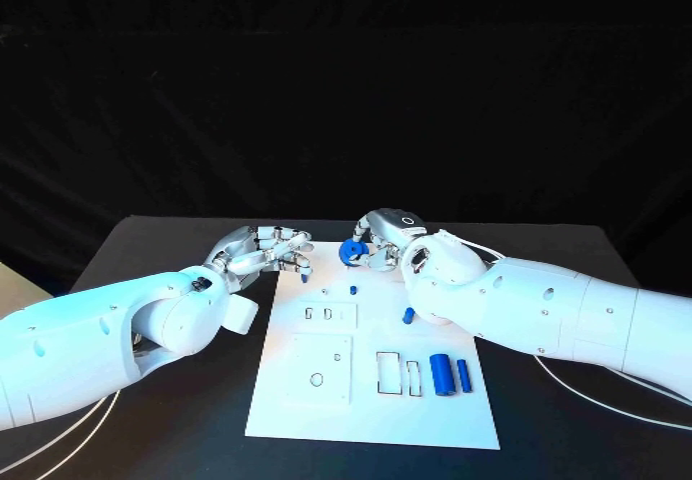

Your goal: Assemble the parts on the task board

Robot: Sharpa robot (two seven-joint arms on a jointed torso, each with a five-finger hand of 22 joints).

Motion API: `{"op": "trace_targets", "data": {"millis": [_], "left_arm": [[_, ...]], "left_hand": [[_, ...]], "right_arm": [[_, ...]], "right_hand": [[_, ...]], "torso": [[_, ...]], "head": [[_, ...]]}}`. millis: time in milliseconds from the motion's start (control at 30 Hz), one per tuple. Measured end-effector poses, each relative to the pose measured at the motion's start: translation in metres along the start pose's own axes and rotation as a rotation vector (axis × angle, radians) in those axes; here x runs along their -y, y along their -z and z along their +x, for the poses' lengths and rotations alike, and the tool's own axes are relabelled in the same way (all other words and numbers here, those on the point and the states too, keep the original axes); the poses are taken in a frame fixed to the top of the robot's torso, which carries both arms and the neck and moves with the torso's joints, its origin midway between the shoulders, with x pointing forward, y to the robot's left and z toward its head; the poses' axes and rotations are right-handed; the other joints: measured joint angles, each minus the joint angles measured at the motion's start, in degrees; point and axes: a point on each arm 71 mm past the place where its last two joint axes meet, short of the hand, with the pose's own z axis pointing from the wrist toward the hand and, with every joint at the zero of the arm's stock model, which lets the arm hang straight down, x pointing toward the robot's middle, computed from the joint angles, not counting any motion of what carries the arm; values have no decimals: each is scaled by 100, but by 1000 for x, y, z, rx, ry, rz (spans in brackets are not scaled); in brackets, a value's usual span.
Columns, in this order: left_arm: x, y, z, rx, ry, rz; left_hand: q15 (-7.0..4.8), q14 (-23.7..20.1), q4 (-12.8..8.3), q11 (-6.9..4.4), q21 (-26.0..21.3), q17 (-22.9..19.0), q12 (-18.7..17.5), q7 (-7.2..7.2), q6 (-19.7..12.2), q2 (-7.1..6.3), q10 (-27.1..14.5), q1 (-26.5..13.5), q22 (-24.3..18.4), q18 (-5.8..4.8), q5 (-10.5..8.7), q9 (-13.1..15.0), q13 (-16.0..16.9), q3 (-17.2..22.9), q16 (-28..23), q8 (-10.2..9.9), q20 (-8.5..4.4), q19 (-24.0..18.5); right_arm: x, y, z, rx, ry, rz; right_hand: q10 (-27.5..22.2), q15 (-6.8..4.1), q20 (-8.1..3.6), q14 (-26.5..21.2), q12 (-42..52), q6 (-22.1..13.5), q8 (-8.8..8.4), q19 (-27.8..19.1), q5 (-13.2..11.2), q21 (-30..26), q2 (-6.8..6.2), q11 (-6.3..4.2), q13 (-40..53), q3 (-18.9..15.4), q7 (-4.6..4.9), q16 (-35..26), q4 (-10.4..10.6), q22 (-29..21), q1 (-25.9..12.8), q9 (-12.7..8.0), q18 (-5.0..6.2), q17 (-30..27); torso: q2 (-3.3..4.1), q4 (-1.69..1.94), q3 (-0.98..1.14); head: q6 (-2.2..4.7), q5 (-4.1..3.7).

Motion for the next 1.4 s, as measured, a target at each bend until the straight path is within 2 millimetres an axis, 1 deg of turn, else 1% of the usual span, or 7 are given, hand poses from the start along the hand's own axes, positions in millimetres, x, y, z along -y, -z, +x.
{"op": "trace_targets", "data": {"millis": [67, 233, 467, 600, 800, 1100, 1400], "left_arm": [[0, 0, 0, 1, 3, 0], [0, 0, 1, 2, 12, 0], [0, 0, 2, 1, 19, 0], [0, 0, 2, 1, 20, 0], [0, 0, 1, 2, 21, 1], [0, 0, 1, 2, 21, 1], [1, 0, 1, 3, 21, 1]], "left_hand": [[0, 0, 0, 0, 0, 0, 0, 0, 0, 0, 0, 0, 0, 0, 0, 0, 0, 0, 0, 0, 0, 0], [0, 0, 0, 0, 0, 0, 0, 0, 0, 0, 0, 0, 0, 0, 0, -1, 0, 0, 0, 0, 0, 0], [0, 0, 0, 0, 0, -1, 0, 0, 0, 0, 0, 0, 1, 0, 0, -1, 0, 0, 0, 0, 0, 0], [0, 0, 0, 0, 0, -1, 0, 0, 0, 0, 0, 0, 1, 0, 0, -1, -1, 0, 0, 0, 0, 0], [0, 0, 0, 0, 0, 4, 0, 0, 0, 0, 0, 0, 1, 0, 0, -2, -1, 0, 0, 0, 0, 0], [0, 0, 0, 0, 0, 3, 0, 0, 0, 0, 0, 0, 1, 0, 0, -2, -1, 0, 0, 0, 0, 0], [0, 0, 0, 0, 0, 2, 0, 0, 0, 0, 0, 0, 1, 0, 0, -2, -1, 0, 0, 0, 0, 0]], "right_arm": [[-3, -1, 1, -1, 0, -5], [-7, -3, 9, -12, 2, -7], [-5, -3, 19, -28, 5, 4], [-3, -3, 23, -35, 6, 10], [-1, -3, 24, -38, 9, 16], [-4, -3, 27, -42, 5, 8], [-4, -3, 28, -43, 4, 5]], "right_hand": [[0, -19, 0, 19, 0, 0, -2, 0, 0, 0, 0, 0, 0, 9, 0, 0, -9, 0, 0, 0, 0, 0], [0, -20, 0, 20, 0, -1, -3, 0, -1, 0, 0, 0, 0, 16, 1, 0, -16, 0, 0, 0, 0, 0], [0, -19, 0, 20, 0, -4, -13, 0, -11, 0, 0, 0, 0, 15, 3, 0, -17, -1, 0, 0, 0, -1], [0, -19, 0, 20, 0, -9, -14, 0, -11, 0, -1, 0, -1, 29, 8, 0, -3, -1, 0, 0, 0, 1], [0, -19, 0, 20, 0, -12, -25, 0, -12, 0, -1, 0, -1, 29, 10, 0, -3, -2, 0, -2, 1, 4], [0, -19, 1, 20, 0, -23, -38, 0, -12, 0, -1, 0, -1, 29, 21, 0, -3, -2, 0, -10, 0, 3], [0, -19, 1, 20, -1, -28, -57, 0, -12, 0, -1, 0, -1, 29, 26, 0, -2, -3, 0, -21, 0, 3]], "torso": [[-1, -2, 0], [0, -6, 0], [8, 1, 7], [12, 3, 7], [12, 0, 7], [10, 0, 7], [7, -3, 4]], "head": [[-8, 3], [-25, 9], [-50, 34], [-62, 41], [-73, 46], [-87, 58], [-88, 65]]}}
